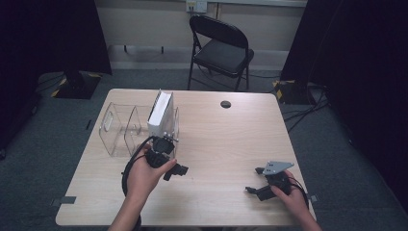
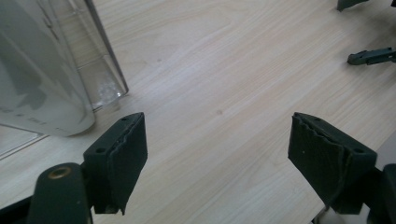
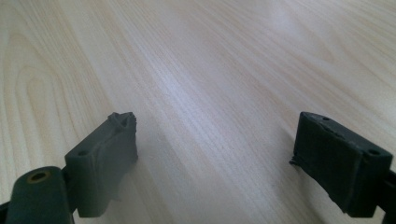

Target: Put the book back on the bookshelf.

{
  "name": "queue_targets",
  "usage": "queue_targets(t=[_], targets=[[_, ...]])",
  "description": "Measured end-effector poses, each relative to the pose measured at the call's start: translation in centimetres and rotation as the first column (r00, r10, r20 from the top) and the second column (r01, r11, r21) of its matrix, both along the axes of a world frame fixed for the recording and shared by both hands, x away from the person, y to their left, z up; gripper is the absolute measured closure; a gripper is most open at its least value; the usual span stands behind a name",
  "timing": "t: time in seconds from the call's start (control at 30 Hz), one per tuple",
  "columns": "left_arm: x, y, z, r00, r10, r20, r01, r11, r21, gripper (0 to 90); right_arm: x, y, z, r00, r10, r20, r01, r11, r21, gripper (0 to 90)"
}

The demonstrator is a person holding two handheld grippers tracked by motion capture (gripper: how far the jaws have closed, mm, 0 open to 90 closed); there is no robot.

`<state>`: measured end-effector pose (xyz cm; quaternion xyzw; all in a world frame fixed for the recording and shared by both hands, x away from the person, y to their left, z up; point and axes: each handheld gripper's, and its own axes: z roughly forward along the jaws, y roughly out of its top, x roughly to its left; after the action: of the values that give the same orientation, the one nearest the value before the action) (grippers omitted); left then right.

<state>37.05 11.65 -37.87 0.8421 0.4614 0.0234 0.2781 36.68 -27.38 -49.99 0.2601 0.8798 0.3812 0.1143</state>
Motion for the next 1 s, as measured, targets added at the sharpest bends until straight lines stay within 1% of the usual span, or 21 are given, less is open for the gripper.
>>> queue_targets(t=[0.07, 0.13, 0.4, 0.53, 0.6, 0.73, 0.8, 0.9, 0.93, 1.0], targets=[[0.0, -0.2, -0.3, 1.0, 0.002, -0.002, -0.002, 1.0, -0.009, 19.6, 0.0, 0.0, 0.0, 1.0, 0.0, 0.0, 0.0, 1.0, 0.0, 12.3], [0.1, -0.5, -0.5, 1.0, -0.001, -0.003, 0.001, 1.0, -0.007, 19.6, 0.0, 0.0, 0.0, 1.0, 0.002, 0.0, -0.002, 1.0, 0.002, 12.3], [0.1, -1.9, -1.5, 0.9991, -0.04, -0.013, 0.04, 0.9991, -0.009, 19.9, 0.0, 0.0, 0.0, 1.0, 0.0, 0.0, 0.0, 1.0, 0.0, 12.3], [0.1, -2.5, -2.0, 0.9986, -0.05, -0.018, 0.049, 0.9986, -0.019, 19.9, 0.0, 0.0, 0.0, 1.0, 0.001, 0.001, -0.001, 1.0, 0.0, 12.3], [0.1, -2.8, -2.2, 0.9979, -0.062, -0.018, 0.062, 0.998, -0.015, 19.9, 0.0, 0.0, 0.0, 1.0, 0.001, 0.001, -0.001, 1.0, 0.0, 12.3], [0.1, -3.3, -2.9, 0.998, -0.06, -0.021, 0.059, 0.9978, -0.029, 20.3, 0.0, 0.0, 0.0, 1.0, 0.001, 0.001, -0.001, 1.0, 0.0, 12.3], [0.2, -3.5, -3.2, 0.9977, -0.064, -0.022, 0.064, 0.9976, -0.026, 20.3, 0.0, 0.0, 0.0, 1.0, 0.0, 0.0, 0.0, 1.0, 0.0, 12.3], [0.2, -3.8, -3.7, 0.9966, -0.07, -0.043, 0.069, 0.9971, -0.032, 20.6, 0.0, 0.0, 0.0, 1.0, 0.002, 0.001, -0.002, 1.0, 0.0, 12.3], [0.3, -3.9, -3.8, 0.997, -0.067, -0.039, 0.066, 0.9971, -0.037, 20.5, 0.0, 0.0, 0.0, 1.0, 0.001, 0.0, -0.001, 1.0, 0.0, 12.3], [0.4, -4.1, -4.1, 0.9955, -0.084, -0.042, 0.083, 0.9961, -0.027, 20.7, 0.0, 0.0, 0.0, 1.0, 0.002, 0.001, -0.002, 1.0, 0.0, 12.3]])
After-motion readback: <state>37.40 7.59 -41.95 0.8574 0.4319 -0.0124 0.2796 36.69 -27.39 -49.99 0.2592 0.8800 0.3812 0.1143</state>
